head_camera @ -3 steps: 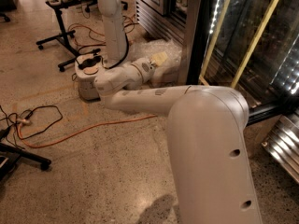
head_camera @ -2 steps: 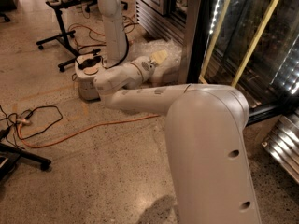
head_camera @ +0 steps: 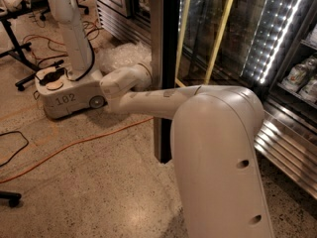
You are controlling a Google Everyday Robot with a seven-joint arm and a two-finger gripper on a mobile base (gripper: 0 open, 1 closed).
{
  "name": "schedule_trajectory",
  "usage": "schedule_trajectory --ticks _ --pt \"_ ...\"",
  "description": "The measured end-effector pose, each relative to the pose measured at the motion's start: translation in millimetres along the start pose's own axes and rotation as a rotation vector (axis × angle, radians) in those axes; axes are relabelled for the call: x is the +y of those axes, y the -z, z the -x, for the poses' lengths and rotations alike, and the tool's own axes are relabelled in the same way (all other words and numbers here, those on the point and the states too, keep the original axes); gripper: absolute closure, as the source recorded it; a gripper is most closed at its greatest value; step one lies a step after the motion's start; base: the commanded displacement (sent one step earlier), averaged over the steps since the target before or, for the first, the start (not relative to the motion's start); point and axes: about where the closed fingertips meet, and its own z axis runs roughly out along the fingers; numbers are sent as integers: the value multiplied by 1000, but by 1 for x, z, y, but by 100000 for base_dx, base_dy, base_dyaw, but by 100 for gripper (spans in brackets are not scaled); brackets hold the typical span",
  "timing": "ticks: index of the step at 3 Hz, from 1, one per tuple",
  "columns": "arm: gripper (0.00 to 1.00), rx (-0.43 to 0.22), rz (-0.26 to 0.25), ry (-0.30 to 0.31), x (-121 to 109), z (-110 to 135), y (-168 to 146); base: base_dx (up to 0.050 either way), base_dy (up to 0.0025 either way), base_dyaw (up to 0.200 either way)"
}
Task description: Close left fridge door
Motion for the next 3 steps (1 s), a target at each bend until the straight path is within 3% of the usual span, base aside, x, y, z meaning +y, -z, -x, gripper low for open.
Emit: schedule_trajectory --ticks 3 --pt "100 0 0 0 0 0 0 -4209 226 -10678"
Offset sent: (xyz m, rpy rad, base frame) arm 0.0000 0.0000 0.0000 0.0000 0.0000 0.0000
